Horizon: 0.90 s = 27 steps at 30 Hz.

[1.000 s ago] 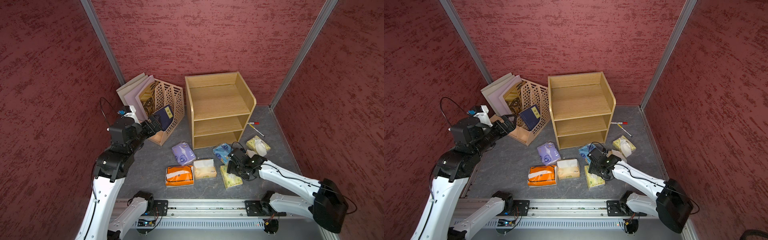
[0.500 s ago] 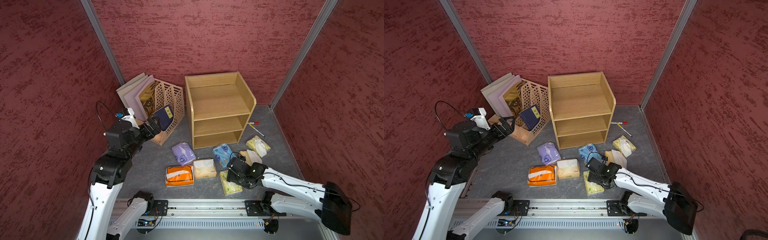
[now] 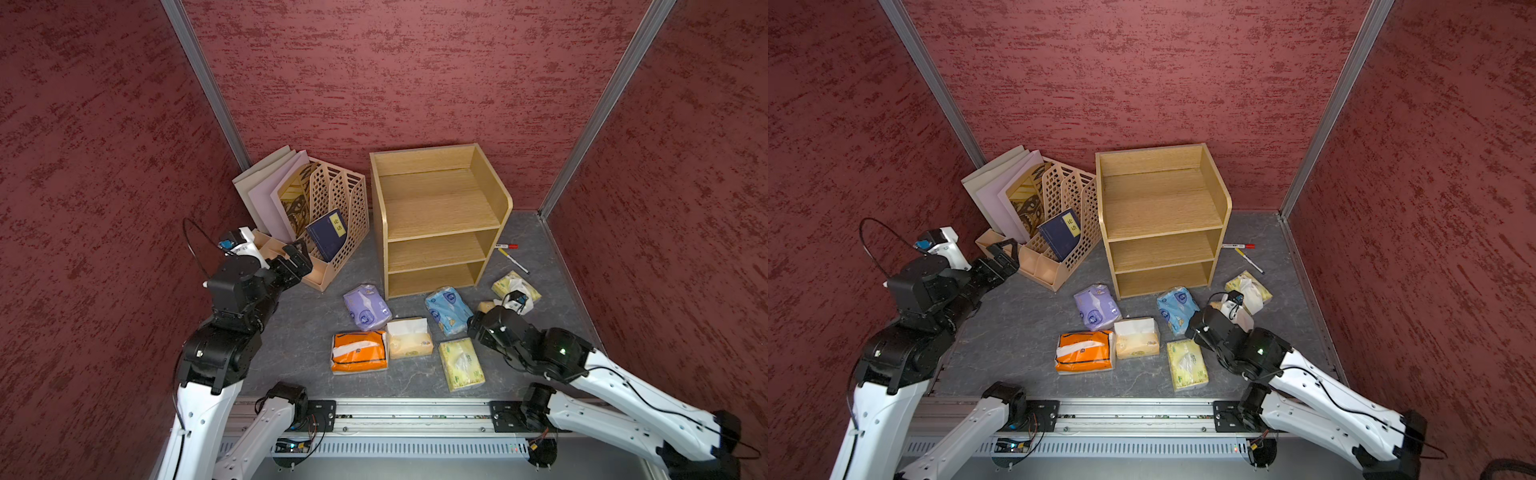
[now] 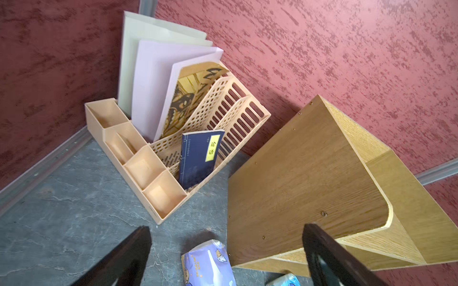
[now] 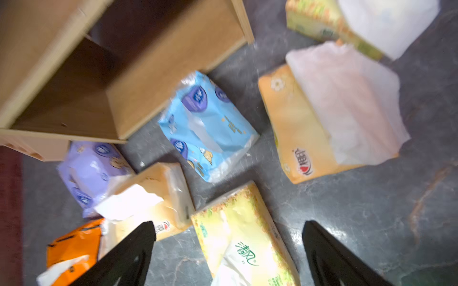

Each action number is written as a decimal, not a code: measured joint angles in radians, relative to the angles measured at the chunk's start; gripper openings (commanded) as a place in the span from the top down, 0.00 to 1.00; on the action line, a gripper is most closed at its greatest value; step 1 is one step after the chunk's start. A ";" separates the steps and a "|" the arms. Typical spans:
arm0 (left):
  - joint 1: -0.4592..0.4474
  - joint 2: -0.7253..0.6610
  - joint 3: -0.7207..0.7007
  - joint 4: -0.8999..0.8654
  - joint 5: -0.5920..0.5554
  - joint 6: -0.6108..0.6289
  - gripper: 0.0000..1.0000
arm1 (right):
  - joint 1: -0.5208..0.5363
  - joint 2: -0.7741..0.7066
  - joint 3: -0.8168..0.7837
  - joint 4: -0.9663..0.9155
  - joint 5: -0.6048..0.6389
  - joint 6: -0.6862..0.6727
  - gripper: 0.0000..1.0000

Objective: Remove the tissue boxes from the shelf
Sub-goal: Move the box of tissues to the center of the board.

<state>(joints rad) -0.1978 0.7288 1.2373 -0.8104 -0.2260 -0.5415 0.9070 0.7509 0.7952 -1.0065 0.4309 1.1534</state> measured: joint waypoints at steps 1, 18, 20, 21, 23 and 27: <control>0.001 -0.008 0.000 0.000 -0.013 0.000 0.00 | -0.010 -0.014 0.017 -0.014 0.019 -0.013 0.02; 0.002 0.036 -0.019 0.017 0.074 -0.027 0.00 | -0.174 0.609 0.171 0.270 -0.134 -0.306 0.38; 0.002 0.032 -0.019 0.017 0.076 -0.025 0.00 | -0.198 0.659 0.173 0.314 -0.158 -0.321 0.38; 0.002 0.030 -0.019 0.015 0.077 -0.021 0.00 | -0.209 0.686 0.173 0.334 -0.169 -0.327 0.38; 0.002 0.025 -0.019 0.008 0.076 -0.014 0.00 | -0.225 0.737 0.173 0.370 -0.192 -0.338 0.38; 0.002 0.015 -0.019 -0.009 0.074 0.001 0.00 | -0.240 0.835 0.172 0.433 -0.249 -0.354 0.40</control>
<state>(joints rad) -0.1963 0.7441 1.2186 -0.8192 -0.1520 -0.5407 0.6670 1.5864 0.9672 -0.5735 0.1822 0.7990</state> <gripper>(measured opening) 0.996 0.611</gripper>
